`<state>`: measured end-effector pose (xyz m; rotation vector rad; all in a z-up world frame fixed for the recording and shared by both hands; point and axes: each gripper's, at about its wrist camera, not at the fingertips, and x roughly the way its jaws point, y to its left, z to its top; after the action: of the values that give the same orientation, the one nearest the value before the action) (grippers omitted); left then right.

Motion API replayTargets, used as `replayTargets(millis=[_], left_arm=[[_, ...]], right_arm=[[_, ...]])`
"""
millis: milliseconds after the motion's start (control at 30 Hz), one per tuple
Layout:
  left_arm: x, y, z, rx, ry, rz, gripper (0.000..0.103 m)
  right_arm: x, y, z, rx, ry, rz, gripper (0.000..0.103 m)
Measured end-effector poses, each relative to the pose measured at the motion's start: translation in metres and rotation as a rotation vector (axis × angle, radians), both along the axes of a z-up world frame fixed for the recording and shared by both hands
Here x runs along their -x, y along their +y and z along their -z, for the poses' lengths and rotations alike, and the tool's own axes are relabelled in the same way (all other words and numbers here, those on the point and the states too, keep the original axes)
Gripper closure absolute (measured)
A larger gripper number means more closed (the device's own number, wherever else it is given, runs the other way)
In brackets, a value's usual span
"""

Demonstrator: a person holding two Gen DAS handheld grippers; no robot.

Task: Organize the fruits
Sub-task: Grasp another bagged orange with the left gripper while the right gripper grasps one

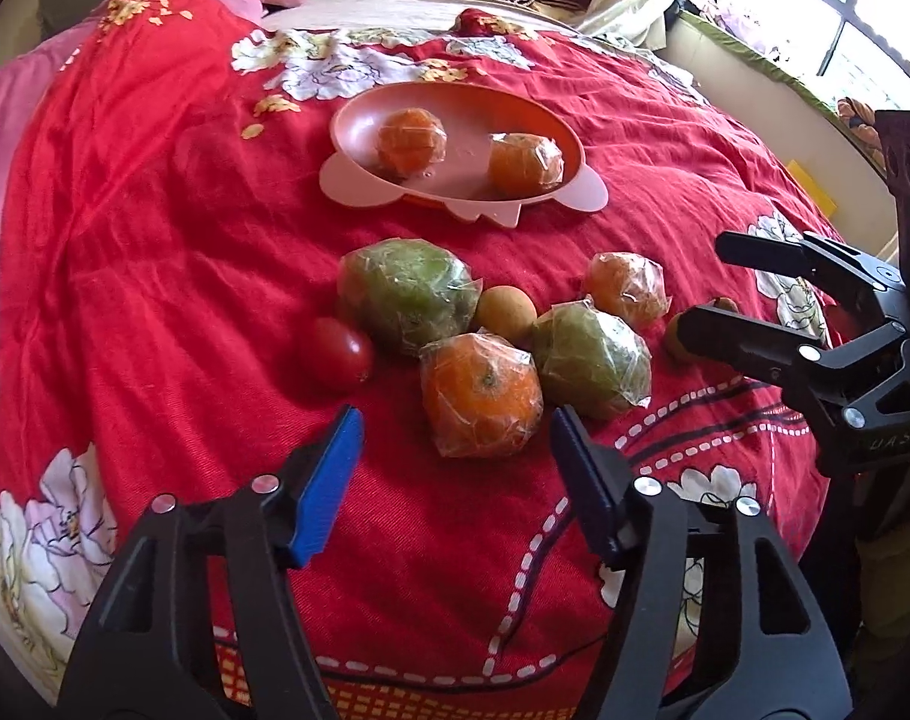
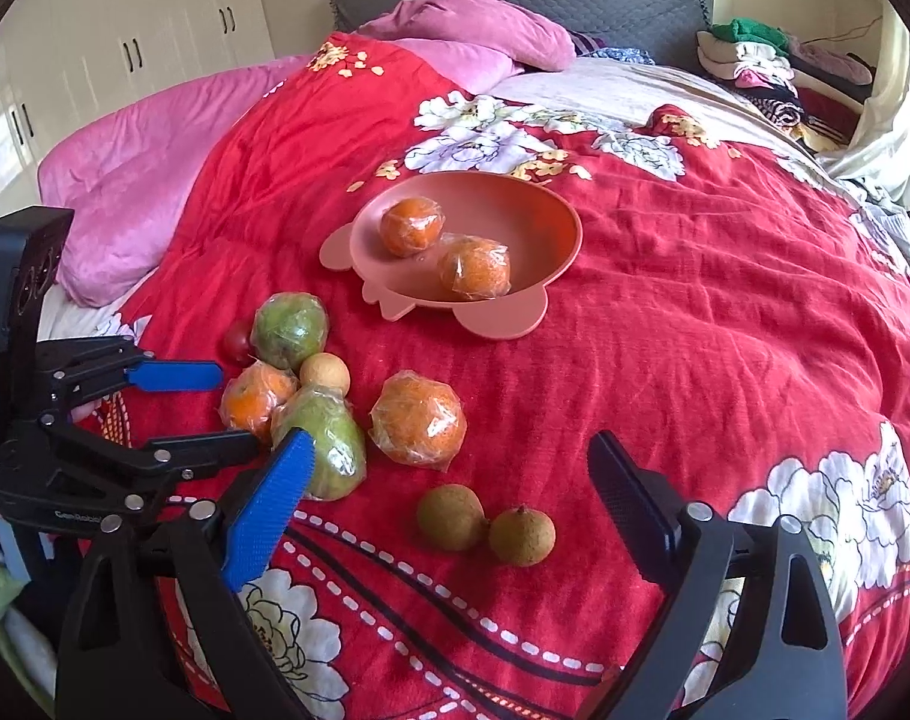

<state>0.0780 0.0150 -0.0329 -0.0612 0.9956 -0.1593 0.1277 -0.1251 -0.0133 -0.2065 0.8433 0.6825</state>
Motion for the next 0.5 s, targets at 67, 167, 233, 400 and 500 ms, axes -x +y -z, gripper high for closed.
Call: replayTargets(millis=[67, 167, 233, 400, 500], left_arm=[[-0.002, -0.001, 0.001, 0.005, 0.001, 0.001, 0.047], [-0.006, 0.000, 0.004, 0.005, 0.005, 0.001, 0.050], [-0.007, 0.000, 0.004, 0.011, 0.005, 0.001, 0.050], [-0.009, 0.001, 0.005, 0.021, 0.005, 0.001, 0.051], [-0.010, 0.003, 0.006, 0.037, 0.005, -0.003, 0.051]], right_arm=[[-0.003, 0.003, 0.003, 0.004, 0.015, -0.012, 0.026], [-0.007, 0.008, 0.008, 0.008, 0.036, -0.032, 0.036], [-0.012, 0.010, 0.011, -0.004, 0.061, -0.048, 0.042], [-0.022, 0.016, 0.022, 0.002, 0.118, -0.062, 0.052], [-0.024, 0.019, 0.025, -0.003, 0.122, -0.070, 0.058]])
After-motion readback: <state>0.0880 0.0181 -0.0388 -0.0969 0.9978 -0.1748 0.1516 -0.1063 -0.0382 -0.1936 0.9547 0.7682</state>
